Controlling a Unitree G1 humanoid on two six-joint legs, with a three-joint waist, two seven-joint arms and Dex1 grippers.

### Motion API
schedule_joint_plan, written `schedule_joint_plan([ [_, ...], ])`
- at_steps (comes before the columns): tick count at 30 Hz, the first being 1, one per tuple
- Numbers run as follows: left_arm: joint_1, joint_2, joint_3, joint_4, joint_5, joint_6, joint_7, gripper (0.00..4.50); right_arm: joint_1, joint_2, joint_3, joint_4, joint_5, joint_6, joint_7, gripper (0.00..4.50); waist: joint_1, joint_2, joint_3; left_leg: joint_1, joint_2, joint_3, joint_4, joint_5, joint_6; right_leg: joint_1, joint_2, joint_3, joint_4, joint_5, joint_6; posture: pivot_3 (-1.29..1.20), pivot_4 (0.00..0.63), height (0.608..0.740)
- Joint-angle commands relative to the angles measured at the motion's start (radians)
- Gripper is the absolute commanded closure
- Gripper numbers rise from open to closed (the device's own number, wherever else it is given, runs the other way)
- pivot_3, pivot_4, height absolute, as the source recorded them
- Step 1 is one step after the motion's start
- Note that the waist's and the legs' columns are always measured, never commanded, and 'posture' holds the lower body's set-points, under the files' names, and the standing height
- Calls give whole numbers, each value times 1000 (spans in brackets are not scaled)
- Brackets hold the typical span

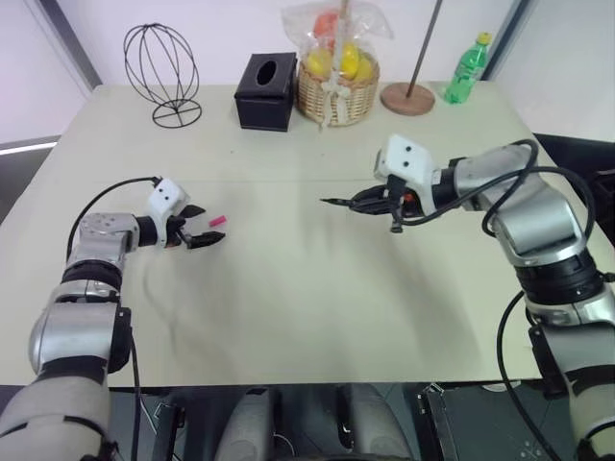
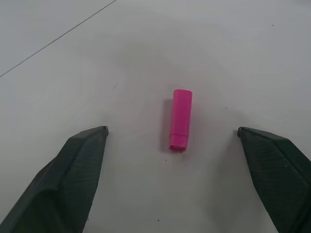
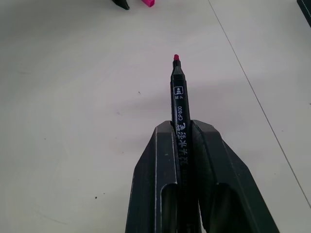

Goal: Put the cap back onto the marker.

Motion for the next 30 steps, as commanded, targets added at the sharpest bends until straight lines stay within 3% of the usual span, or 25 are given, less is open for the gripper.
schedule_joint_plan([
  [1, -2, -2, 7, 17, 15, 10, 9, 1807, -6, -19, -29, -45, 12, -2, -15, 4500, 1, 0, 0, 0, 0, 0, 0, 0, 0, 0, 0, 0, 0, 0, 0, 0, 150, 740],
  [2, -2, -5, 8, 18, 17, 11, 10, 2397, -4, -20, -31, -48, 15, 0, -19, 4500, 1, 0, 0, 0, 0, 0, 0, 0, 0, 0, 0, 0, 0, 0, 0, 0, 150, 740],
  [4, 2, -15, 8, 18, 19, 13, 11, 3102, 4, -22, -36, -55, 18, 5, -28, 4500, 2, 0, 0, 0, 0, 0, 0, 0, 0, 0, 0, 0, 0, 0, 0, 0, 150, 740],
  [30, 8, -82, -16, 11, 43, -11, -13, 3102, 22, -40, -37, -46, 31, 0, -73, 4500, 13, 0, -1, 0, -7, -2, 1, 0, 0, 2, -3, -1, 0, 0, 0, 0, 150, 740],
])
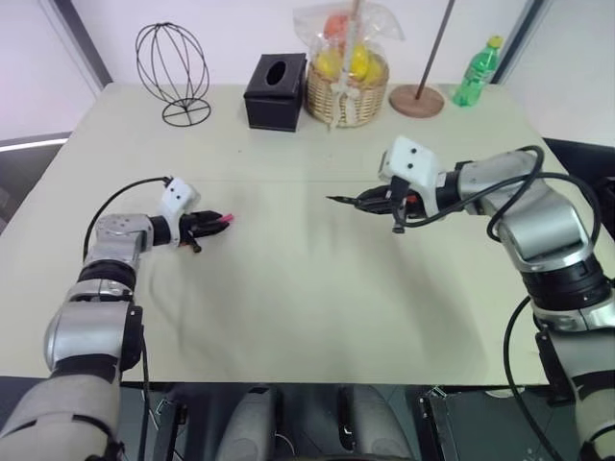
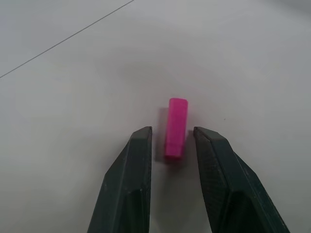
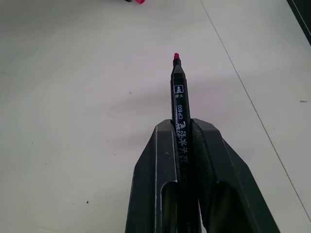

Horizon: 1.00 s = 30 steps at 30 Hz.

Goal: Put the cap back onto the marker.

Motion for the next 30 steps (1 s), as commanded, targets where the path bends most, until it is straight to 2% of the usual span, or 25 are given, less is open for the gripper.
schedule_joint_plan([
  [1, 13, -25, -35, 8, 41, -7, -34, 3102, -5, -14, -36, -19, 12, -10, -7, 4500, 0, 0, 0, 0, 0, 0, 0, 0, 0, 0, 0, 0, 0, 0, 0, 0, 150, 740],
  [3, 13, -27, -36, 8, 45, -10, -37, 3102, -3, -15, -37, -19, 12, -10, -9, 4500, -1, 0, 0, 0, 0, 0, 0, 0, 0, 0, 0, 0, 0, 0, 0, 0, 150, 740],
  [6, 12, -23, -35, 12, 53, -8, -38, 3992, -2, -16, -38, -19, 12, -10, -12, 4500, -1, 0, 0, 0, 0, 0, 0, 0, 0, 0, 0, 0, 0, 0, 0, 0, 150, 740],
  [7, 12, -22, -34, 13, 56, -8, -35, 4467, -2, -16, -38, -19, 12, -11, -14, 4500, -2, 0, 0, 0, 0, 0, 0, 0, 0, 0, 0, 0, 0, 0, 0, 0, 150, 740],
  [18, -15, -5, -21, -1, 51, -22, -38, 4467, -3, -27, -35, -3, 10, -32, -12, 4500, -2, 0, 0, 0, 0, 0, 0, 0, 0, 0, 0, 0, 0, 0, 0, 0, 150, 740],
  [24, -152, 14, -36, -129, 7, -17, -293, 4467, -21, -113, -18, 36, -3, -187, 110, 4500, -6, -2, 1, -1, -1, 0, 0, 0, 0, 0, 0, -1, -1, 0, 0, 0, 150, 740],
  [30, -233, 16, -93, -301, -31, 26, -492, 4467, -78, -132, -13, 89, -7, -277, 212, 4500, -22, -1, 2, -1, 1, 0, 0, 0, 0, -1, 1, -1, -1, 0, 0, 0, 150, 740],
])
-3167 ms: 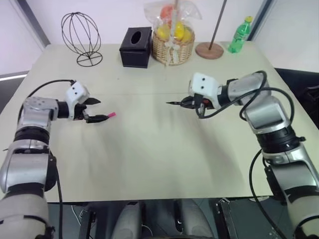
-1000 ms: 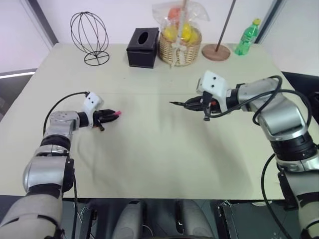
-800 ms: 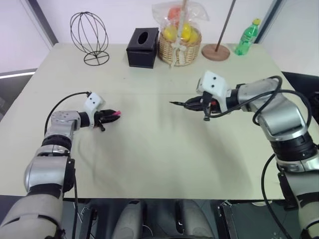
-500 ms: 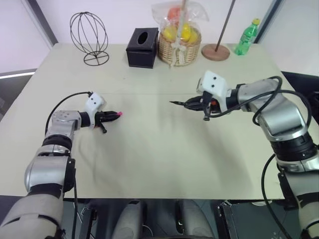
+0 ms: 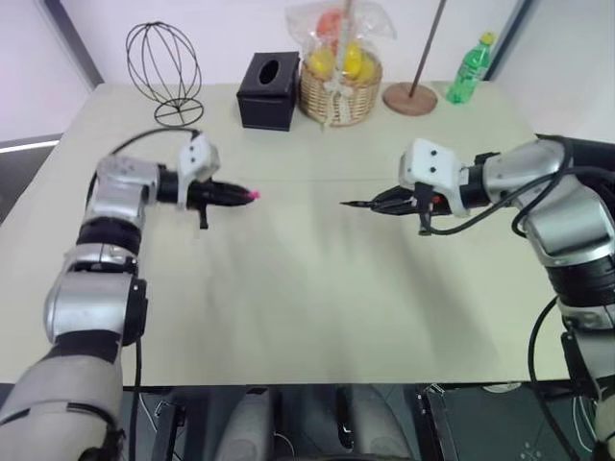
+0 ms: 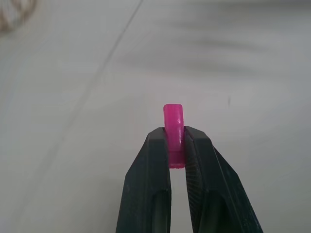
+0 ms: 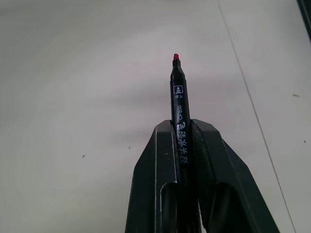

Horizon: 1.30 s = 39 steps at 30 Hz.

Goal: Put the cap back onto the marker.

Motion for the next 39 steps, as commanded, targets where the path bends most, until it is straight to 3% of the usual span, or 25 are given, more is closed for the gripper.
schedule_joint_plan([
  [1, -45, 14, -53, -120, -57, 29, -87, 4467, -71, -12, -13, 21, -8, -64, 47, 4500, -6, 0, 0, 0, 0, 0, 0, 0, 0, 0, 0, 0, 0, 0, 0, 0, 150, 740],
  [14, -37, -75, -62, -194, -112, 44, -58, 4467, -113, 110, -4, 83, -29, -65, -11, 4500, -16, 0, 0, 0, 5, 0, 0, 0, 0, -1, 1, 0, 0, 0, 0, 0, 150, 740],
  [39, -37, -119, -68, -147, -106, 13, -12, 4467, -121, 146, -2, 54, -32, -23, -13, 4500, -15, 0, 0, 0, 5, 0, 0, 0, 0, -1, 1, 0, 0, 0, 0, 0, 150, 740],
])
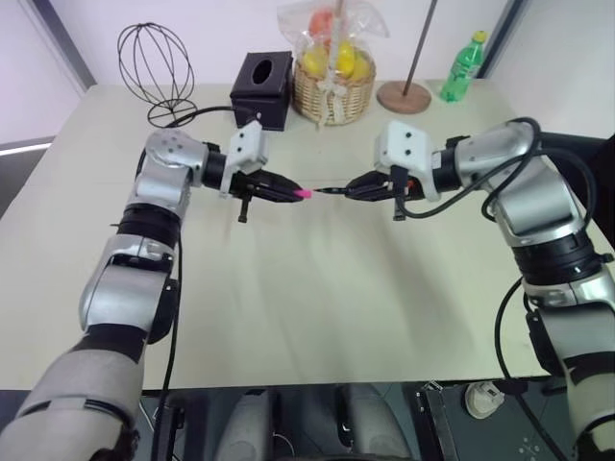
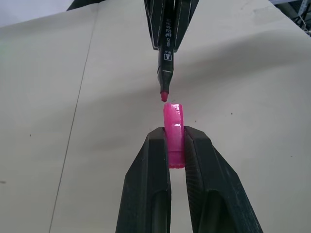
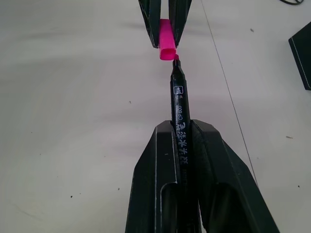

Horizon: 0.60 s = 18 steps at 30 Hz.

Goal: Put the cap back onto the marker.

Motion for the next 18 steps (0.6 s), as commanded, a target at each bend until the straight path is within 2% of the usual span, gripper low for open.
schedule_joint_plan([
  [1, -30, 9, 17, 7, -4, -23, 10, 4467, -19, -6, -18, -42, 6, 2, -2, 4500, 0, 0, 0, 0, 0, 0, 0, 0, 0, 0, 0, 0, 0, 0, 0, 0, 150, 740],
  [18, -48, -8, 20, 1, -16, -15, 15, 4467, -6, 10, -12, -39, 4, 4, -13, 4500, 0, 0, 0, 0, -1, 0, 0, 0, 0, 0, 0, 0, 0, 0, 0, 0, 150, 740],
])
